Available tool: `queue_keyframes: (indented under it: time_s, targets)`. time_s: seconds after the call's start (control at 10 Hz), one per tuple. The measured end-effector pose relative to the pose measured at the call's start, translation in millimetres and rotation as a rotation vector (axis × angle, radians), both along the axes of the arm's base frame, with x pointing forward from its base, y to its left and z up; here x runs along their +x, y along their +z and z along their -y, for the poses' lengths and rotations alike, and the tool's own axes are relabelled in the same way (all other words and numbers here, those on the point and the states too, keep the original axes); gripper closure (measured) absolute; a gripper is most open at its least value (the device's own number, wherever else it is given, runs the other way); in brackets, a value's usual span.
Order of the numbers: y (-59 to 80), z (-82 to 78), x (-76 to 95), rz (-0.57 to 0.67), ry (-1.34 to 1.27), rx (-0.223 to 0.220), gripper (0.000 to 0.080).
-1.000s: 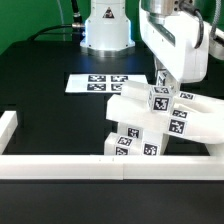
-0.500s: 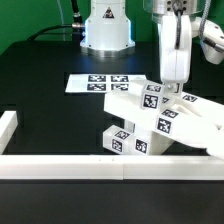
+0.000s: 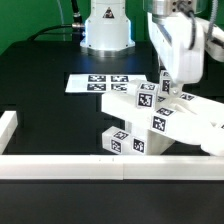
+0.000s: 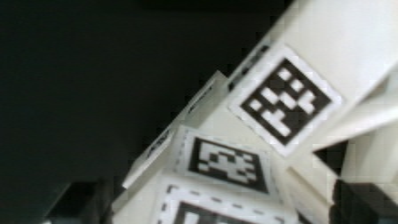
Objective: Assemble chair
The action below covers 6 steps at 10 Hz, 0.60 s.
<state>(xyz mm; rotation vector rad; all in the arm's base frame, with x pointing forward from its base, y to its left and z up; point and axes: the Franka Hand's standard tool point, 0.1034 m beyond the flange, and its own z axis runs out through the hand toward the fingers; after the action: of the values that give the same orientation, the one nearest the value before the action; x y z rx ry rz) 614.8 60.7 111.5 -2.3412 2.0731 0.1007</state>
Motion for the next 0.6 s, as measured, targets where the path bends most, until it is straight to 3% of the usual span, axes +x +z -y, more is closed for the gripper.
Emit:
queue_keyframes:
  time_s: [0.6]
  targets:
    - [-0.5, 2.0, -0.5, 0.018, 0.465, 0.004, 0.0150]
